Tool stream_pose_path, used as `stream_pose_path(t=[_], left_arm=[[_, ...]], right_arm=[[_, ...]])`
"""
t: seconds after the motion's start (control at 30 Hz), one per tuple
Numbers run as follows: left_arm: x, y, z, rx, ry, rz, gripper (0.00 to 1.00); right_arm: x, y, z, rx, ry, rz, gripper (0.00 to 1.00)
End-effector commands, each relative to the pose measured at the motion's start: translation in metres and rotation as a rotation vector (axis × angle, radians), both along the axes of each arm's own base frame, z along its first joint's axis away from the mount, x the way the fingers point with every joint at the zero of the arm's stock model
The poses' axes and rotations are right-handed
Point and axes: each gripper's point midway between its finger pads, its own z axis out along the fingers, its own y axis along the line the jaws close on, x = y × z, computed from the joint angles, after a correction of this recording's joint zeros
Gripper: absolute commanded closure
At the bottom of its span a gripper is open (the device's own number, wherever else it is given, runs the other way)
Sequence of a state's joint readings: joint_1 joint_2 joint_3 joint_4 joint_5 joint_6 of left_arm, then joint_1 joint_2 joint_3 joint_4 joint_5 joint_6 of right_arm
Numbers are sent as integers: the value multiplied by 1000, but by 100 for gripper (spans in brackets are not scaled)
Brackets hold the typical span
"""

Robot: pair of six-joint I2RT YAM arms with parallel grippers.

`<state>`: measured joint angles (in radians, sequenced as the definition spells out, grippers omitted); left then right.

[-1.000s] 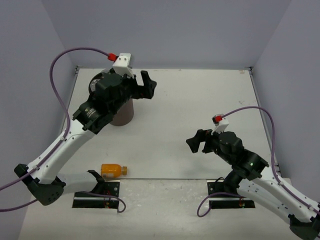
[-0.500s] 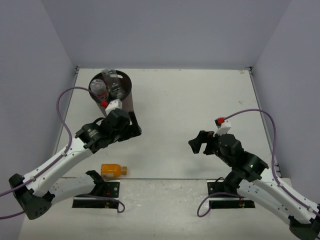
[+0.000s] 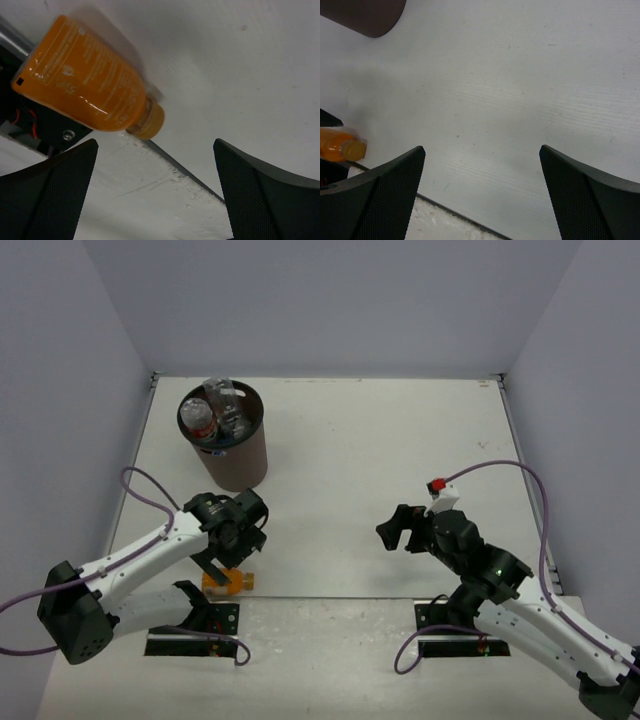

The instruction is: Put the plastic bottles in the bin

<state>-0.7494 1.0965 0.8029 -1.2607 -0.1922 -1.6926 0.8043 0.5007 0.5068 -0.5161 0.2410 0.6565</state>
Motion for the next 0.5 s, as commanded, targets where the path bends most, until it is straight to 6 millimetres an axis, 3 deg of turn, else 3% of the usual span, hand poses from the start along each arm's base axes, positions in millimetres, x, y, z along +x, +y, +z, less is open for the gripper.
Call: stream_pose_path(t=[0.0,0.27,0.47], left_arm=[[-20,-3,-8,-13,113,236,0],[-40,6,-32,64,219,390,0],[-26,25,-38,113,119,514,0]], right_arm=[[-3,1,-4,27,7,-3,1],[-6,5,-5,30,9,32,1],[-10,11,-3,44,10,74,1]])
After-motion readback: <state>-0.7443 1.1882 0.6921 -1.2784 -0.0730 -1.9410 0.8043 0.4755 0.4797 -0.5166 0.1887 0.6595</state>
